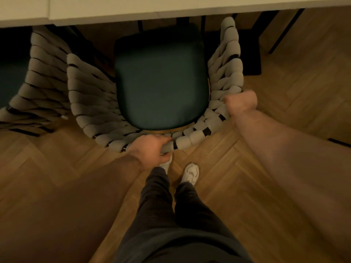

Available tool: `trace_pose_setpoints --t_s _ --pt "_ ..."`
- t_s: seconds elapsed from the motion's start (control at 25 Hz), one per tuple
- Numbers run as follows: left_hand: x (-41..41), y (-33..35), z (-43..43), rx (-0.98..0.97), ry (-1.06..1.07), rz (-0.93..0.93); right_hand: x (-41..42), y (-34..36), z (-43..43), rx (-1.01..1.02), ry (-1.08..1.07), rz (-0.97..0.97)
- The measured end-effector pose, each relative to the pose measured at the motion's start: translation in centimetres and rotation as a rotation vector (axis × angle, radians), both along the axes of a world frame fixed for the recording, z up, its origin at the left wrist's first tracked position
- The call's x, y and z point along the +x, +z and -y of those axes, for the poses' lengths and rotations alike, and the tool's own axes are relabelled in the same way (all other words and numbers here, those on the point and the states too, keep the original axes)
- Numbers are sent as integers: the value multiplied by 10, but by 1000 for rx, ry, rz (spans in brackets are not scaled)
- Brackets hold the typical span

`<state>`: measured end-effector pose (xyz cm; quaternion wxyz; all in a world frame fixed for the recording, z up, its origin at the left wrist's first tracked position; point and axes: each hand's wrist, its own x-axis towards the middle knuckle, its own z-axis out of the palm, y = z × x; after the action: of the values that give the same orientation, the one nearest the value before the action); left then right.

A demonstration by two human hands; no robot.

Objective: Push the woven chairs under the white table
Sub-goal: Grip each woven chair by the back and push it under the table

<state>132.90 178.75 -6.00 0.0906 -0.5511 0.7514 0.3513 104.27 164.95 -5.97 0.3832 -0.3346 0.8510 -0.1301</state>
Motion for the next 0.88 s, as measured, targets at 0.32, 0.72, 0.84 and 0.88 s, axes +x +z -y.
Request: trace_pose_setpoints --t_s 0.32,0.72,0.84,0.88 --pt "-25 -22 25 4 24 15 -4 -8 26 103 72 -136" --pt "8 -15 7 -66 -102 229 28 -6 -82 -60 1111 -411" --pt "30 -11 1 -37 -102 275 34 -3 -100 9 1412 -440" --pt "35 -9 1 -30 -100 302 34 -4 -100 33 1452 -454"
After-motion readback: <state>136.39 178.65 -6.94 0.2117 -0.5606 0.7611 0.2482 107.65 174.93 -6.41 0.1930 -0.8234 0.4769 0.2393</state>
